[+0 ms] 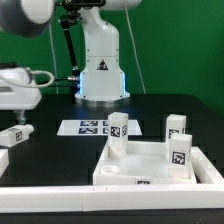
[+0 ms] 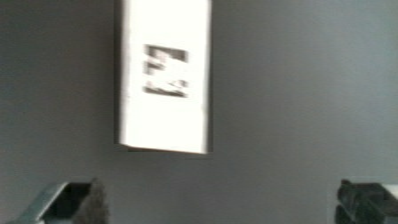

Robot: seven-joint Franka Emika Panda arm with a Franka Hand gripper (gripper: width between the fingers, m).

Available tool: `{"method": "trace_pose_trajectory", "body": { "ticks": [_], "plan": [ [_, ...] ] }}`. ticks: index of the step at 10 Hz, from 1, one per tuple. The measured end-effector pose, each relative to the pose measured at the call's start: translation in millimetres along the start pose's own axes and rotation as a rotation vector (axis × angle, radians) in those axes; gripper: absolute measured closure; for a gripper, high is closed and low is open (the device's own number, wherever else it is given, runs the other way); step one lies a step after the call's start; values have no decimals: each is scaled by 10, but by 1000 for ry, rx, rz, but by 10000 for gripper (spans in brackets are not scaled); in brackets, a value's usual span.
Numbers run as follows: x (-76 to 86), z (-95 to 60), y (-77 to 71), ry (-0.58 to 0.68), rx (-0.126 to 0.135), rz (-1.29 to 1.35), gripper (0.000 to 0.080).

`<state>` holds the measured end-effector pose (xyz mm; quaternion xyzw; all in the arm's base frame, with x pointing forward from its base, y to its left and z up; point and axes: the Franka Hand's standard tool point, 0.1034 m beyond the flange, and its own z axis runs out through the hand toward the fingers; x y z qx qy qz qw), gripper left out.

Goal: Assemble square table

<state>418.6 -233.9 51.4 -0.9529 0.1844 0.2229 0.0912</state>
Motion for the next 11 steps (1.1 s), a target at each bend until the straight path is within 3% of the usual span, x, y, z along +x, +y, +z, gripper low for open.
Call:
{"method": "trace_pose_trajectory", "body": {
  "ticks": [1,4,5,7,8,9,11],
  "plan": [
    [-74,83,-6,-94,20,32,151],
    [-98,111,-7,-266,33,30,151],
    [-71,147,26,-295,30,33,151],
    [-86,402,154,-355,20,86,151],
    [-152,490,97,-398,25,129,151],
    [-240,554,65,-465,50,168,151],
    [-204,544,78,-449,44,166,151]
  ]
}}
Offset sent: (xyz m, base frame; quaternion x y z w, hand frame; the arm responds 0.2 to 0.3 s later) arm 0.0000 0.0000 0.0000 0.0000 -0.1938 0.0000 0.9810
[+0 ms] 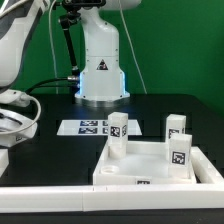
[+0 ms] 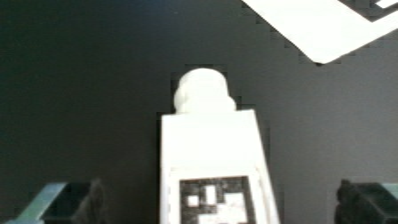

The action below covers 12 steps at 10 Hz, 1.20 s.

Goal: Assemble square table

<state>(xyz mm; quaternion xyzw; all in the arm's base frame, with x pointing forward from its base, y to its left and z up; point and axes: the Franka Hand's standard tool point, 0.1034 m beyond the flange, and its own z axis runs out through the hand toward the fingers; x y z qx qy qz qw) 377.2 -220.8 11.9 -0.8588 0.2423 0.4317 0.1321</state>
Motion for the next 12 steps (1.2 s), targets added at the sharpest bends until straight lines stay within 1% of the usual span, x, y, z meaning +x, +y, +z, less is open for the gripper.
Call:
{"method": "trace_pose_trajectory", "body": {
  "ticks": [1,2,3,4,9,10,11,12],
  "plan": [
    [-1,6,4,-1,0,1,242],
    [-1,7,5,-1,1,1,242],
    [-1,9,7,-2,1,2,443],
    [-1,9,7,-2,1,2,515],
    [-1,9,8,-2,1,2,514],
    [-16,-26,-49,-2,-6,7,514],
    [-121,-188,-242,17,-31,-20,514],
    [-258,-355,-444,34,-35,-55,512]
  ]
}}
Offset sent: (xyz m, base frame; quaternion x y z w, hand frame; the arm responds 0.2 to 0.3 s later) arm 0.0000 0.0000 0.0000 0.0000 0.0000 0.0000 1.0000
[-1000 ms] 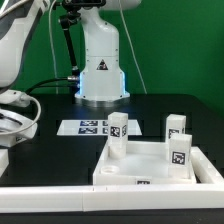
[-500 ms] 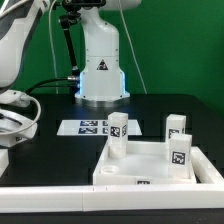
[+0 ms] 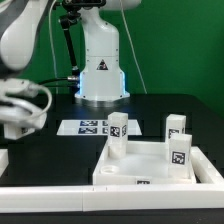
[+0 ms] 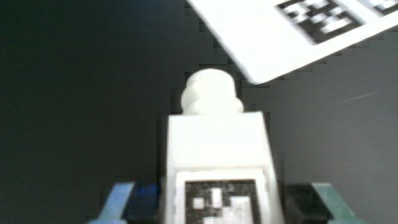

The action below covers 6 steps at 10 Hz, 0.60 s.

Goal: Assemble square table

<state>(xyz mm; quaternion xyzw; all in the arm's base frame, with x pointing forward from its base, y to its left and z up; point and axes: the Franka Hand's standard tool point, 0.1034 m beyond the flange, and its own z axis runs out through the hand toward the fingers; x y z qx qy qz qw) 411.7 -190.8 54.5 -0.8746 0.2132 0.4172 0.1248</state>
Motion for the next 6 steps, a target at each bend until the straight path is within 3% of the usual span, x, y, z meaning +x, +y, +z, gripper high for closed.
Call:
{"method": "trace_pose_trajectory", "body": {
  "ticks": [1,2,3,4,5,6],
  "plan": [
    [-114,-197,-184,26,-30,-23,512],
    [-249,-395,-437,61,-41,-31,512],
    [-314,-464,-494,69,-38,-42,512],
    [-230,-439,-339,111,3,-7,512],
    [-157,-484,-278,189,10,-5,512],
    [-182,-499,-351,238,9,-22,512]
  ]
}}
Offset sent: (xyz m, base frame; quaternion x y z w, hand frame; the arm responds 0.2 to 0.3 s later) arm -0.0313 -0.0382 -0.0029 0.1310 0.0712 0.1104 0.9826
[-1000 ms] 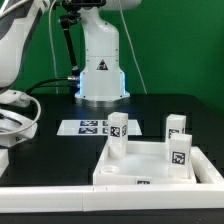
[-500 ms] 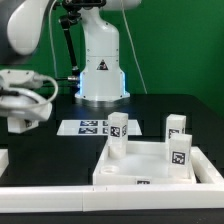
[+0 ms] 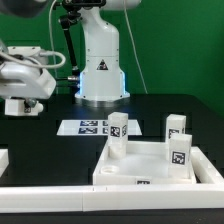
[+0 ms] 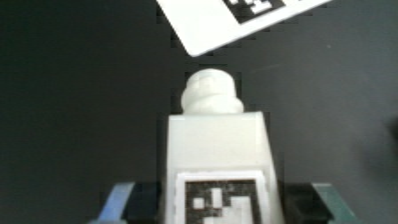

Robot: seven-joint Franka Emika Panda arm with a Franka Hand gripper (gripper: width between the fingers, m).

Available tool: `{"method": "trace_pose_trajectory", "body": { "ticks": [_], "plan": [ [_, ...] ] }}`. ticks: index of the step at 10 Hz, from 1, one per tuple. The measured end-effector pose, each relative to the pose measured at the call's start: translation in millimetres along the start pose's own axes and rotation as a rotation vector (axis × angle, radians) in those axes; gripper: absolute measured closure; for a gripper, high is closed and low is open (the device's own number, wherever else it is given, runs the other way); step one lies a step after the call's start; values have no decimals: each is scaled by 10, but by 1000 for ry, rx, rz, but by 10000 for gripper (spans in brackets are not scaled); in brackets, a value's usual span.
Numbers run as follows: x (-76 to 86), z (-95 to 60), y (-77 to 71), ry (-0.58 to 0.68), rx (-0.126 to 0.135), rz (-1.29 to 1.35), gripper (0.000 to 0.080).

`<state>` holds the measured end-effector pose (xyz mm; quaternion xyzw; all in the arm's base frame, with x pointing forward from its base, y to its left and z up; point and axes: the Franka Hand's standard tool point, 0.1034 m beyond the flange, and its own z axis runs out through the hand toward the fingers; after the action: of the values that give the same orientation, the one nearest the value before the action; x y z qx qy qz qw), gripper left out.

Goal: Assemble square table

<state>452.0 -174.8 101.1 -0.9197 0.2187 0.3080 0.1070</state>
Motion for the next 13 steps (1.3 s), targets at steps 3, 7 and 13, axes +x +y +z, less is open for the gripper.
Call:
{"method": "trace_pose_trajectory", "body": {
  "ticks": [3,7,13],
  "plan": [
    [86,-311,-546,246,-21,30,512],
    [263,-540,-1598,604,-4,127,512],
    [307,-232,-2054,1063,63,131,512]
  ]
}}
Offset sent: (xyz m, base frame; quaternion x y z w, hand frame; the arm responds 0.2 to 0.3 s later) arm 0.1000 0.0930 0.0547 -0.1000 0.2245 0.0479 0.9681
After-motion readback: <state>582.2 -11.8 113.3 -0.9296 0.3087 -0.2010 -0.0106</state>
